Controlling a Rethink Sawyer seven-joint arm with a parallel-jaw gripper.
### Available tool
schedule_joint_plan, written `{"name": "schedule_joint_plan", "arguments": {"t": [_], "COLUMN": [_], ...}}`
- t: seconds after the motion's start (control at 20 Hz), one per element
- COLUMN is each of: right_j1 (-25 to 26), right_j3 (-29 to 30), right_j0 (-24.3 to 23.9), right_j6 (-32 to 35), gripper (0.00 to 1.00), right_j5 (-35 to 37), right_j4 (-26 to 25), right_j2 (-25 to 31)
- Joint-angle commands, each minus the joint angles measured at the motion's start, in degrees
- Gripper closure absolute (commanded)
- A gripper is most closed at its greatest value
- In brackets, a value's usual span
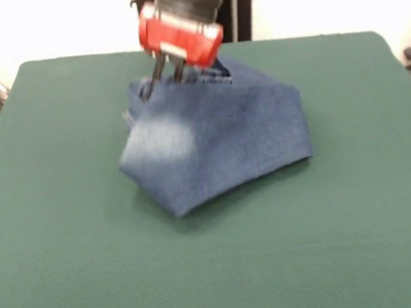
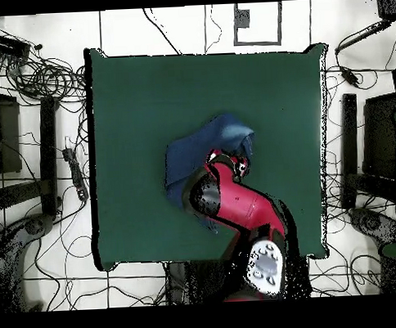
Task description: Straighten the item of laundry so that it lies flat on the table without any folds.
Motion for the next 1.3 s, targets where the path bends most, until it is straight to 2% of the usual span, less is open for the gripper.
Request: {"name": "schedule_joint_plan", "arguments": {"t": [0.05, 0.15, 0.35, 0.55, 0.75, 0.8, 0.85, 0.9, 1.05, 1.1, 1.2, 1.25, 1.3], "right_j1": [9.89, 11.30, 12.40, 11.75, 11.91, 13.55, 14.38, 16.76, 18.43, 17.31, 16.38, 16.07, 16.54], "right_j3": [-3.13, -4.12, -6.74, -7.66, -10.09, -12.00, -12.94, -15.55, -18.63, -18.06, -16.94, -16.90, -18.04], "right_j0": [1.59, 0.45, -5.98, -7.17, 1.51, 6.41, 8.03, 11.61, 12.96, 10.36, 8.66, 7.98, 9.98], "right_j6": [10.52, 10.00, 6.49, 6.23, 9.40, 10.58, 10.94, 11.50, 11.12, 11.24, 12.48, 11.74, 11.24], "gripper": [1.00, 1.00, 1.00, 1.00, 1.00, 1.00, 1.00, 1.00, 1.00, 1.00, 1.00, 1.00, 1.00], "right_j5": [-7.92, -9.33, -7.04, -1.54, 1.84, 3.03, 4.08, 7.23, 8.88, 7.16, 4.28, 3.75, 6.06], "right_j4": [-2.49, -3.44, -9.86, -9.94, -1.31, 3.53, 5.26, 8.84, 10.66, 9.62, 9.73, 8.80, 9.66], "right_j2": [11.75, 13.07, 20.52, 24.34, 16.11, 9.95, 7.71, 2.67, 1.44, 6.45, 11.12, 12.73, 10.67]}}
